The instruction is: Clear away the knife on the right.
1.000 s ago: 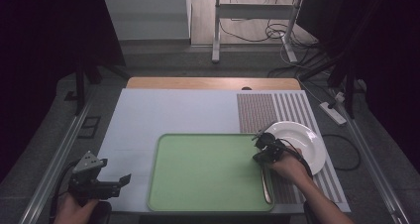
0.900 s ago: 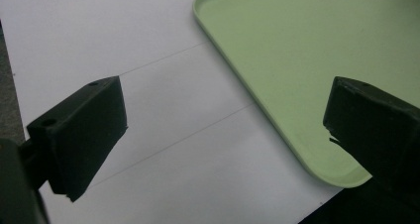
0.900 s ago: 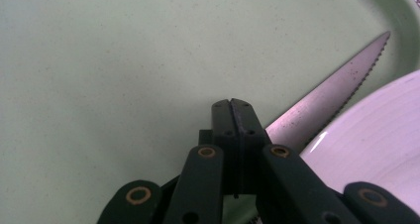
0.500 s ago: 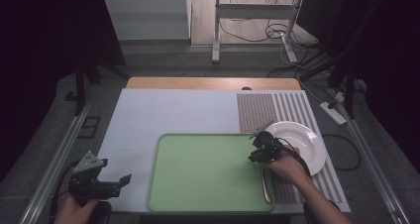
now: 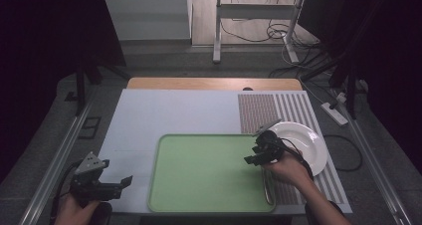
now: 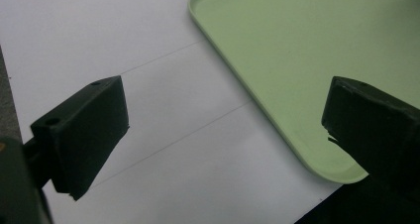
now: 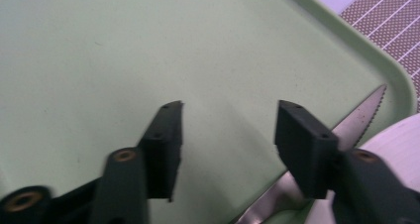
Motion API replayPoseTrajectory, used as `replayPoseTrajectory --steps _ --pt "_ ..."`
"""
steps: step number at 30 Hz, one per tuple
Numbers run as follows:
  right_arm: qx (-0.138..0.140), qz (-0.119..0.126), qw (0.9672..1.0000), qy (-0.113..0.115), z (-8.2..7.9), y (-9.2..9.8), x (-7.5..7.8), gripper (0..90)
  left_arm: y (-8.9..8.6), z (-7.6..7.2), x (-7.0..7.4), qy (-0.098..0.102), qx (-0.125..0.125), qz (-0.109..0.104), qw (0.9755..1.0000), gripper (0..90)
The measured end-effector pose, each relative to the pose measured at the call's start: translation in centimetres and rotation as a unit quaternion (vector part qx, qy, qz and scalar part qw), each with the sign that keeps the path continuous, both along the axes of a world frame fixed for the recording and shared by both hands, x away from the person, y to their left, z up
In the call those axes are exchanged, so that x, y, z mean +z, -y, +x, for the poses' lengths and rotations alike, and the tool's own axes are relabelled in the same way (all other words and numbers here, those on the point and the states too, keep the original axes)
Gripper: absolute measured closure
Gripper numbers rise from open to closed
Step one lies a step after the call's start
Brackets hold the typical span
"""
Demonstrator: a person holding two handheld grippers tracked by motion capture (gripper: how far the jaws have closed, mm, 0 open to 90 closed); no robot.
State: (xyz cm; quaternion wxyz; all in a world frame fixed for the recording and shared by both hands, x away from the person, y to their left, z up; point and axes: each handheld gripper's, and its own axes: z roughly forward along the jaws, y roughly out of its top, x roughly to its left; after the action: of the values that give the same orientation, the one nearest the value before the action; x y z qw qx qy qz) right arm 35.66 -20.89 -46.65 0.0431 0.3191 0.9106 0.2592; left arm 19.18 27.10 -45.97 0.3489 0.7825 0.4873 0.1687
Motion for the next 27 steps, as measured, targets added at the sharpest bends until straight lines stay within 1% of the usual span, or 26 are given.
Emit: replayPoseTrajectory --steps 3,6,8,10,12,15,17,21,27 --pt "-0.007 0.003 0.9999 0.008 -0.4 0.1 0.2 29.8 0.0 0.0 0.0 0.0 -0.001 0.0 1.0 4.3" --pt "-0.013 0.004 0.9998 0.015 -0.7 0.3 0.3 18.5 0.0 0.0 0.0 0.0 -0.001 0.0 1.0 4.3" --pt "-0.019 0.002 0.9994 0.028 -1.0 0.5 0.3 11.6 0.0 0.0 0.0 0.0 -0.001 0.0 1.0 4.3" --pt "-0.024 0.001 0.999 0.037 -1.2 0.7 0.2 7.5 0.1 0.0 0.0 0.0 -0.002 0.001 1.0 4.3" --pt "-0.028 0.006 0.9987 0.043 -1.4 0.9 0.1 1.9 0.1 0.0 0.0 0.001 -0.003 0.002 1.0 4.3" --pt "-0.029 0.016 0.9986 0.04 -1.6 1.2 0.1 0.5 0.1 0.0 0.0 0.0 -0.003 0.002 1.0 4.4" --pt "-0.027 0.018 0.9987 0.04 -1.6 1.3 0.0 0.4 0.1 0.0 0.0 0.001 -0.003 0.002 1.0 4.3" --pt "-0.027 0.017 0.9986 0.043 -1.9 1.7 0.0 0.3 0.1 0.0 0.0 0.001 -0.003 0.002 1.0 4.4" --pt "-0.038 0.018 0.998 0.047 -2.7 2.7 0.1 0.3 0.1 0.0 0.0 0.001 -0.004 0.003 1.0 4.4"
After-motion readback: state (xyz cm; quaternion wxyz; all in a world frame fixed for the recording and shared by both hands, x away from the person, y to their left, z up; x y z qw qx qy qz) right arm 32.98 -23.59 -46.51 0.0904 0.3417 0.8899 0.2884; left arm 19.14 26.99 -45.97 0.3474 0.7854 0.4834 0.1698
